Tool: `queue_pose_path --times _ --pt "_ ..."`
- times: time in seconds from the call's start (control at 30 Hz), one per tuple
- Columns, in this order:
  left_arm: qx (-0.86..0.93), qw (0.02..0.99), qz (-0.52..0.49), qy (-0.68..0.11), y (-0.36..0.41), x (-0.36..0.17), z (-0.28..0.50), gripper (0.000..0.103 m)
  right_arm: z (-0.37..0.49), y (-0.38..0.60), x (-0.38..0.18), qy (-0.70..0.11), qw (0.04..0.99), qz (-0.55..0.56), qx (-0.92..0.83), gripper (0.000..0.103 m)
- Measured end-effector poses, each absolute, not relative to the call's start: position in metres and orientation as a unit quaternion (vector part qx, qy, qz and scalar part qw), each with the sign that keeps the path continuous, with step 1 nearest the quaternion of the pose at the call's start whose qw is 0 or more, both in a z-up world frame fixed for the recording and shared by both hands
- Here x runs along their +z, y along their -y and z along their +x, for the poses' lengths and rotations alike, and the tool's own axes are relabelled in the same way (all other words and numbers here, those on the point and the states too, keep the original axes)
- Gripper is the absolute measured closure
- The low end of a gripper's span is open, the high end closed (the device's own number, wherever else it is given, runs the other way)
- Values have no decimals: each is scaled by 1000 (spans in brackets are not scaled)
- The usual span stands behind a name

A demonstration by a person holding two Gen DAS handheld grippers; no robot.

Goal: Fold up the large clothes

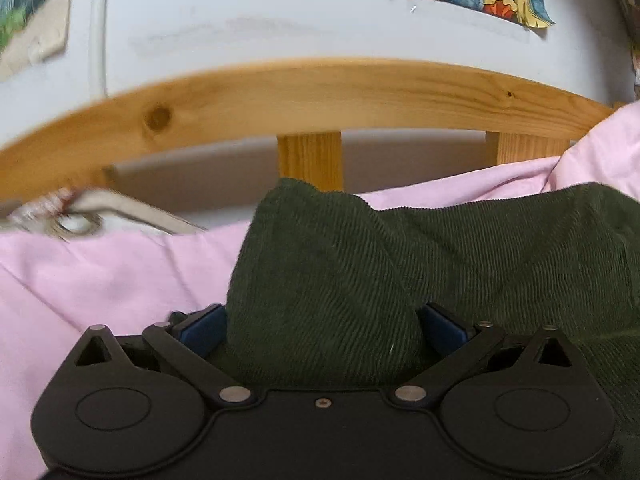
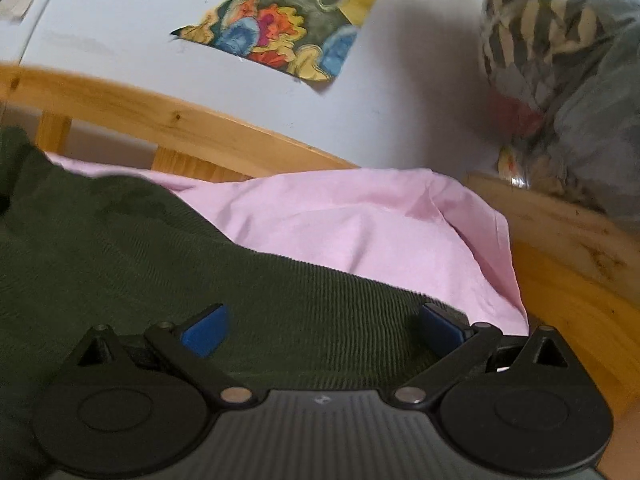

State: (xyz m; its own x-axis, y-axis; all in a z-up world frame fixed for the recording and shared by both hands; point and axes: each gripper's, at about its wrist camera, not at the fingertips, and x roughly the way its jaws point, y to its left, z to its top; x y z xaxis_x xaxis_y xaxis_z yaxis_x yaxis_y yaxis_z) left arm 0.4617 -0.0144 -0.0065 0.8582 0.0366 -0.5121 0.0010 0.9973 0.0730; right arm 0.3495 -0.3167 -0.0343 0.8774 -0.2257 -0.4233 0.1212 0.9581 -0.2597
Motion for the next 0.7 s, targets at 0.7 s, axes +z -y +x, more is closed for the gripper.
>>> queue_pose_path --times 0.7 --pt "-59 933 32 -353 -26 23 352 1 232 258 1 -284 933 -209 74 0"
